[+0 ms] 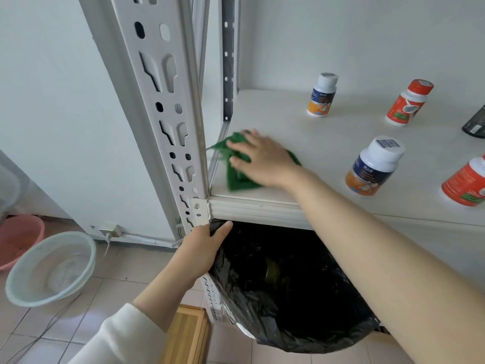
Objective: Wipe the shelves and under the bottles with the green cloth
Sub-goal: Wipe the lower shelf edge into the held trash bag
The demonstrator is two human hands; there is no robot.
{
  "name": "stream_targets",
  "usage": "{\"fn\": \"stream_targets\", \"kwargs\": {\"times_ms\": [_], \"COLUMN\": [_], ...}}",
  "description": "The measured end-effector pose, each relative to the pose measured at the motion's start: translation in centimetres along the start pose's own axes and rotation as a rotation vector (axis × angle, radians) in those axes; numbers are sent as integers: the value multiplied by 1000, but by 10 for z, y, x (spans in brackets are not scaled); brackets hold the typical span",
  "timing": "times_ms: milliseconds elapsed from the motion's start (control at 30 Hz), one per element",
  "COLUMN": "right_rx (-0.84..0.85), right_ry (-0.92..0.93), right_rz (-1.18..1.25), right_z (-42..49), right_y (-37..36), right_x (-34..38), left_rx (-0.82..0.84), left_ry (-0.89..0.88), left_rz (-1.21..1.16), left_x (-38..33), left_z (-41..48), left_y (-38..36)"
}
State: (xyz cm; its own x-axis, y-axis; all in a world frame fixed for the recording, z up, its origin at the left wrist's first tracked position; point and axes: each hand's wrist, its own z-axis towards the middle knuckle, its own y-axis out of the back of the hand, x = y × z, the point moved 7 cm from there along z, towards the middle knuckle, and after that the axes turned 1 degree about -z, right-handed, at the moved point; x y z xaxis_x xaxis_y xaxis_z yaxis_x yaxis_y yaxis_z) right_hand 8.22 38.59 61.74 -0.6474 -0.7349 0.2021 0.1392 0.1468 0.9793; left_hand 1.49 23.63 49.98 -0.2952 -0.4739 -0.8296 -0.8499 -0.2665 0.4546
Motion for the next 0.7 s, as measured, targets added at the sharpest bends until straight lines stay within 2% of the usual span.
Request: {"fn": "stream_targets", "kwargs": {"times_ms": [100, 167, 233, 300, 467, 567, 700], "right_rx": [-23, -152, -313, -401, -478, -439, -343], "right_ry": [112, 121, 94, 40, 15, -47, -215], "right_rz": [24, 13, -46, -110, -90, 120, 594], "right_z": [-54, -84, -107, -127, -176, -202, -242], "right_y": [-4, 0, 5, 6, 14, 24, 30], "right_x": [20, 15, 5, -8, -28, -41, -74], "left_rx": [17, 6, -8, -17, 42, 77, 50], "left_ry": [-15, -28, -34, -40, -32, -46, -78], "left_rz": [-10, -3, 10, 18, 23, 31, 76], "left_x": [-1, -3, -6, -9, -16, -23, -44], "left_z": [2, 1, -2, -8, -26, -36, -54], "left_y": [-2, -2, -2, -4, -25, -45, -81]}}
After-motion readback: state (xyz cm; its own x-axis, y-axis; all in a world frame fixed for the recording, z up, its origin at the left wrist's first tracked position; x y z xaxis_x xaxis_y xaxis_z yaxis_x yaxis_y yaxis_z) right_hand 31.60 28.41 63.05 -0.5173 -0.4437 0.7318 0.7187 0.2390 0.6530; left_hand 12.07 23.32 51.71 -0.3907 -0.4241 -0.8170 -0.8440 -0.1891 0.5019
